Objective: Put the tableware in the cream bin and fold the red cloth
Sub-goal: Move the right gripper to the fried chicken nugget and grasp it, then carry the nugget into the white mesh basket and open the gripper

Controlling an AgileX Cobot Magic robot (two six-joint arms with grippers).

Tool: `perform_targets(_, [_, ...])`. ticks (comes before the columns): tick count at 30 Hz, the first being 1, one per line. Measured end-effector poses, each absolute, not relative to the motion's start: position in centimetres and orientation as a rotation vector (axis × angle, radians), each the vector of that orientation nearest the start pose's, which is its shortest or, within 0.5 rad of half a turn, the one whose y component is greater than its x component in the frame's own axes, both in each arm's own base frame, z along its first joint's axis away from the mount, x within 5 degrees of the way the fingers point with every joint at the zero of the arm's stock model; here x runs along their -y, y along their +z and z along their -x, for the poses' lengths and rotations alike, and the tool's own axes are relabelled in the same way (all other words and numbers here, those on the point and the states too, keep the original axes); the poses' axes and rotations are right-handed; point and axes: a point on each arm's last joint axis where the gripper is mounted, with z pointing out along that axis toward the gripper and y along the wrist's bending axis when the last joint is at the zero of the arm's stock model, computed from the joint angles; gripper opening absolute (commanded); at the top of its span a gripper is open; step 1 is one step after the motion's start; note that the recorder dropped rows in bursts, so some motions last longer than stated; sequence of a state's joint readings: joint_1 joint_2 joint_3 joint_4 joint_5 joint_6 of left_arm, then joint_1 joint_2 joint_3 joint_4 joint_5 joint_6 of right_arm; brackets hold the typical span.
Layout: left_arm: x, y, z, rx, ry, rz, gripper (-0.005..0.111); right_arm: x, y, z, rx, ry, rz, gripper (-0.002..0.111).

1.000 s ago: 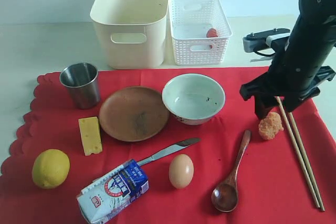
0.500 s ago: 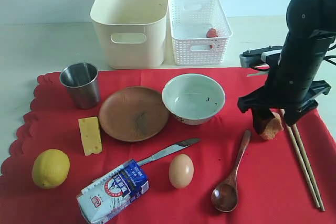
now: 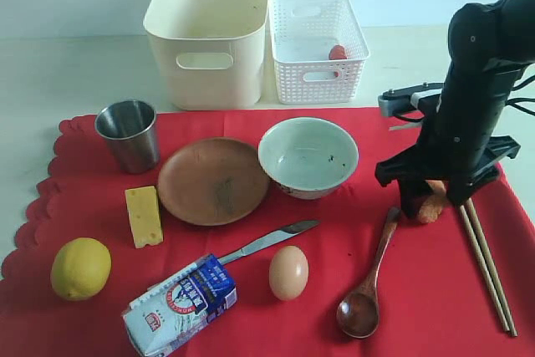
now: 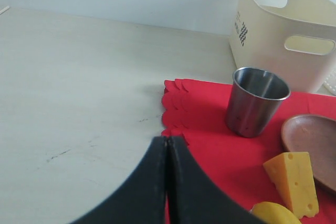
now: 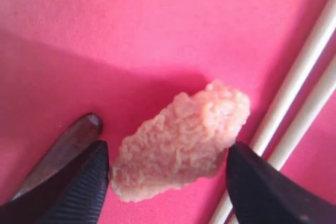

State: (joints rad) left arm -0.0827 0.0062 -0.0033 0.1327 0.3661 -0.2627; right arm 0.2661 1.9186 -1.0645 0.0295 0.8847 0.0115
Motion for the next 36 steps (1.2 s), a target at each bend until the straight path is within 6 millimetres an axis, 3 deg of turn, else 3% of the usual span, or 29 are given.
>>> perform_targets(10, [0.0, 18.1, -5.3, -1.849, -0.111, 0.085, 0.000, -8.7, 12.3, -30.9, -3.211, 0.021, 0.374, 0.055])
perform_targets(12, [0.0, 18.1, -5.3, -1.849, -0.111, 0.085, 0.000, -8.7, 12.1, -31.0, -3.215, 0.016, 0.377, 0.049])
perform_targets(21, [0.0, 18.1, -5.3, -1.849, -0.111, 0.085, 0.000, -8.8, 12.0, -31.7, -3.206, 0.015, 0.376, 0.007])
perform_targets(26, [0.0, 18.1, -5.3, -1.849, -0.111, 0.085, 0.000, -9.0, 12.7, -32.5, -3.165, 0.022, 0.373, 0.000])
perform_targets(30, [0.0, 18.1, -5.3, -1.849, -0.111, 0.085, 0.000, -9.2, 14.5, -33.0, -3.096, 0.038, 0.366, 0.000])
perform_targets(36, [0.0, 18.1, -5.3, -1.849, -0.111, 0.085, 0.000, -9.2, 19.7, -32.9, -2.922, 0.081, 0.345, 0.000])
